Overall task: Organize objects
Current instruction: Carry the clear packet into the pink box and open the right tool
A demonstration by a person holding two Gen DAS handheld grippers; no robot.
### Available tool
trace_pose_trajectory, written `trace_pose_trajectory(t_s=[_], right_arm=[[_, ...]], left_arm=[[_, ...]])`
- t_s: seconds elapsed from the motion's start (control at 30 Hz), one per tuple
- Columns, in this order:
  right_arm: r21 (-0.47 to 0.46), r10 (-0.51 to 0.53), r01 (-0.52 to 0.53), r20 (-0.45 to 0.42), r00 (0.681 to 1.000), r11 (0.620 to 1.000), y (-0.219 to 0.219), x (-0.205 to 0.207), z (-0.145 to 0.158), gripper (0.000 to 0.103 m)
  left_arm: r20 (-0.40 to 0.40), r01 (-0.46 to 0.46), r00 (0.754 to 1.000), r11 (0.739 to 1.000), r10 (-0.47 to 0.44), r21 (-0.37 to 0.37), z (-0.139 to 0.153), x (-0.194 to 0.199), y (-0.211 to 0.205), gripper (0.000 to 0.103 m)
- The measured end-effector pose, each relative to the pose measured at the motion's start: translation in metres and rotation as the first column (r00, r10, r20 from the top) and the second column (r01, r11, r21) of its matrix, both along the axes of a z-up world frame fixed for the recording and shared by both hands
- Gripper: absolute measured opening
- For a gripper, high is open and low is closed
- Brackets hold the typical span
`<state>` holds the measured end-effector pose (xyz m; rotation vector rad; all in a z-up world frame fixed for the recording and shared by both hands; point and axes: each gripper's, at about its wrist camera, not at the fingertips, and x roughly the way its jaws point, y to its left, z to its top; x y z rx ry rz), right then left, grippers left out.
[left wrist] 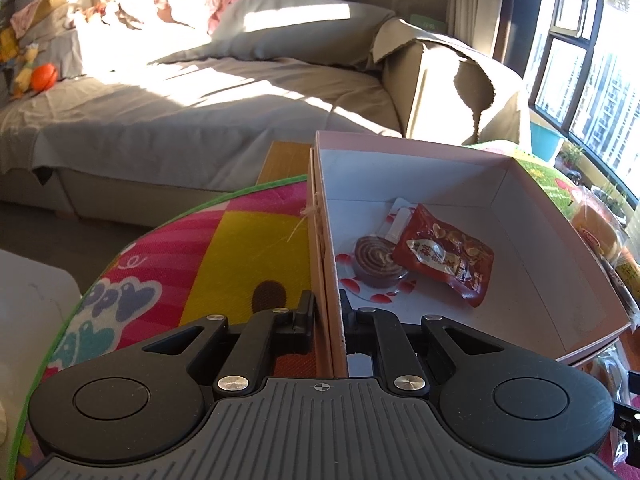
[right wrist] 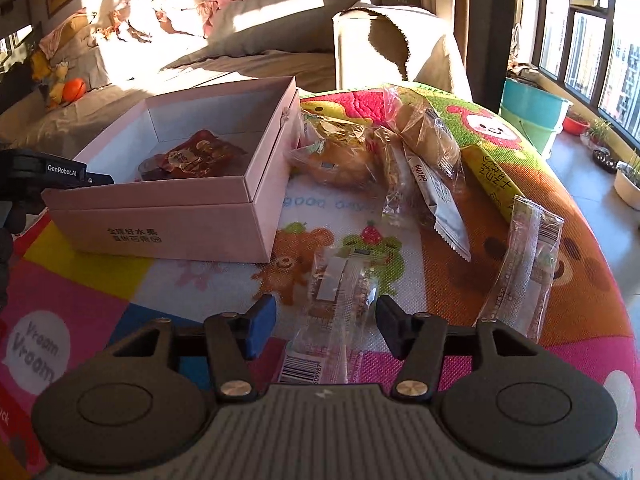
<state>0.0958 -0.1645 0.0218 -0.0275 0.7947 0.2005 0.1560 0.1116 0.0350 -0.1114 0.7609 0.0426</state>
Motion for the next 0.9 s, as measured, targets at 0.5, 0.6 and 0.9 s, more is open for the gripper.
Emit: trace_pose_trajectory(t_s=[0.5,0.6,0.9], right_arm=[[-0.04,0.09,-0.092,-0.038,0.995,0.995,-0.01,-0.048,0.034,0.034],[-0.018,0.132,-0.133,-0.012,0.991,0.991,-0.003,-0.059,0.05,0.034],[0.059,0.204,-0.223,0.234,0.951,0.973,0.032,-0.048,0.128,0.034]], left_arm=[[-0.005,0.044,0.999,0.999,-0.044,0.019,-0.003,0.001,0.001,0.013],[-0.002,0.044,0.999,0.999,-0.044,0.012,-0.004,0.0,0.003,0.013],[0.001,0.04,0.999,0.999,-0.04,0.003,-0.005,-0.002,0.003,0.013]])
